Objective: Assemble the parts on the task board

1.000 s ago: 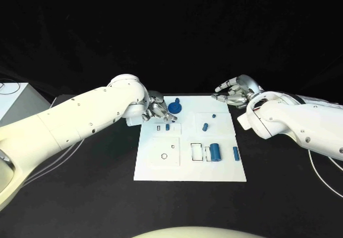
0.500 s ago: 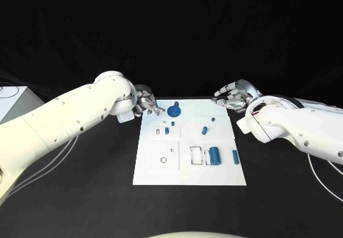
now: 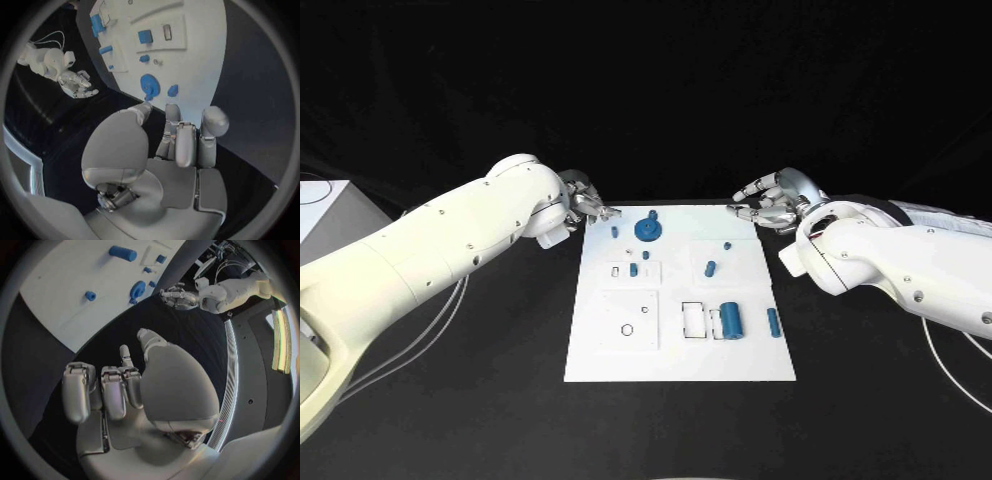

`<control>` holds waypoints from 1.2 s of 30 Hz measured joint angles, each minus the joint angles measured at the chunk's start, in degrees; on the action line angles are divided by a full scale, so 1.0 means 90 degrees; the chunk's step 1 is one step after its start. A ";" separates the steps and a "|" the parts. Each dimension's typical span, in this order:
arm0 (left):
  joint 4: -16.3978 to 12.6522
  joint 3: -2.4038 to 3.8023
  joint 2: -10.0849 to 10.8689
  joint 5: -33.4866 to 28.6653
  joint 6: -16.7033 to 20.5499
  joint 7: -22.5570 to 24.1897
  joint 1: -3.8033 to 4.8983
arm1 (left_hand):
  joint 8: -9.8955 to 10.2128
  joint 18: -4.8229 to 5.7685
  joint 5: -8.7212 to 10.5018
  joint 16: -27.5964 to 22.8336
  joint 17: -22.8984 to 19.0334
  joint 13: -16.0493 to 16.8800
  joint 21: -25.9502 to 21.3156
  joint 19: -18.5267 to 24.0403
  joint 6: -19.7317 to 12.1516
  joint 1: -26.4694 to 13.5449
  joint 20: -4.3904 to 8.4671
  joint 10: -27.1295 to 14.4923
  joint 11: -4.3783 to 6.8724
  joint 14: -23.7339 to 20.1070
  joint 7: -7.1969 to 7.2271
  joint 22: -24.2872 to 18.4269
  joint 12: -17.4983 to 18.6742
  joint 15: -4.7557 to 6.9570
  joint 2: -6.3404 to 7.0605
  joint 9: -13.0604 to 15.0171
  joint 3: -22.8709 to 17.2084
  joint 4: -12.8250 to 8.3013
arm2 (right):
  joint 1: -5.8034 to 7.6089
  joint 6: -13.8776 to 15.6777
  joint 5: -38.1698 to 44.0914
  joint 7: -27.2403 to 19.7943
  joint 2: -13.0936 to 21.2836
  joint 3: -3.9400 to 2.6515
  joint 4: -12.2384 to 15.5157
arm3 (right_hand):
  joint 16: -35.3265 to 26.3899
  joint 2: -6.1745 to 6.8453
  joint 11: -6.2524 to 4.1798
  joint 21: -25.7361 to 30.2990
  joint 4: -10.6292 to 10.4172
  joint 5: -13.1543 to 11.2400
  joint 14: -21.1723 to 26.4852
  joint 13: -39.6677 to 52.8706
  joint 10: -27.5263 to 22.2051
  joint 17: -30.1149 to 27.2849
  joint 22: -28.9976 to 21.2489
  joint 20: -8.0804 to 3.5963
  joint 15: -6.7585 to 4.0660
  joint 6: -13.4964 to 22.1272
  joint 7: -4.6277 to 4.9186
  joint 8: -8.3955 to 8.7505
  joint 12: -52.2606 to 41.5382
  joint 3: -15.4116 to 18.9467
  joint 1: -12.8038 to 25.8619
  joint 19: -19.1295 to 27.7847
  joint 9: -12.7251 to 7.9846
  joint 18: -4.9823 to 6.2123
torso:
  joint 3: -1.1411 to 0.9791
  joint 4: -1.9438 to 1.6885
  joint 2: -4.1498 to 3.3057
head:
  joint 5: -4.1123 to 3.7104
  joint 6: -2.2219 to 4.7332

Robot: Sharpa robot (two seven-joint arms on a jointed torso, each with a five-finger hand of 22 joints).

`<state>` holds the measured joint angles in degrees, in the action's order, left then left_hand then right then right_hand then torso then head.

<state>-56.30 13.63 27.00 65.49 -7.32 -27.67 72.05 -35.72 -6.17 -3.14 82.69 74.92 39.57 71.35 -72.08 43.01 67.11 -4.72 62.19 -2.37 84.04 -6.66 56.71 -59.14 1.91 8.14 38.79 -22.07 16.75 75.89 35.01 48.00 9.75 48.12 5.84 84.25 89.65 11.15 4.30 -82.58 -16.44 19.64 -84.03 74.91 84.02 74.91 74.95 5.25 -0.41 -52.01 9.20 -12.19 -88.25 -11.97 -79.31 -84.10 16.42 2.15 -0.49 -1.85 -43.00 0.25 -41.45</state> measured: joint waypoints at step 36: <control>0.0774 -0.0159 -0.0434 -0.0030 -0.0079 0.0001 0.0011 | -0.0358 0.0001 0.0000 0.0173 0.0000 0.0078 0.0148 -0.0136 0.0327 -0.0291 0.0023 0.0127 0.0083 0.0000 0.0133 0.0220 -0.0140 -0.0044 -0.0043 0.0049 0.0125 0.0018 | 0.0015 0.0003 0.0027 -0.0017 0.0008 -0.0028 0.0017 | 0.0000 0.0000 0.0000 -0.0001 0.0000 0.0000 0.0000 0.0000 0.0000 0.0000 -0.0003 0.0000 0.0000 0.0000 0.0000 0.0000 0.0000 0.0000 0.0000 0.0000 0.0001 0.0000 | 0.0025 0.0019 -0.0150 | -0.0026 0.0063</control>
<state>-49.33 12.20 23.09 65.22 -8.03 -27.66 72.15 -38.94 -6.17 -3.14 84.24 74.92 40.27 72.68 -73.31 45.95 64.49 -4.52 63.33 -1.63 84.04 -5.46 58.69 -60.40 1.51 7.75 39.23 -20.94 16.91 76.02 35.03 48.24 9.60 48.19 5.58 84.40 89.65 11.15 4.30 -82.59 -16.44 19.64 -84.03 74.91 84.02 74.91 74.92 5.25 -0.41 -52.01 9.20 -12.19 -88.25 -11.97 -79.31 -84.10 16.43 2.15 -0.27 -1.68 -44.35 0.02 -40.88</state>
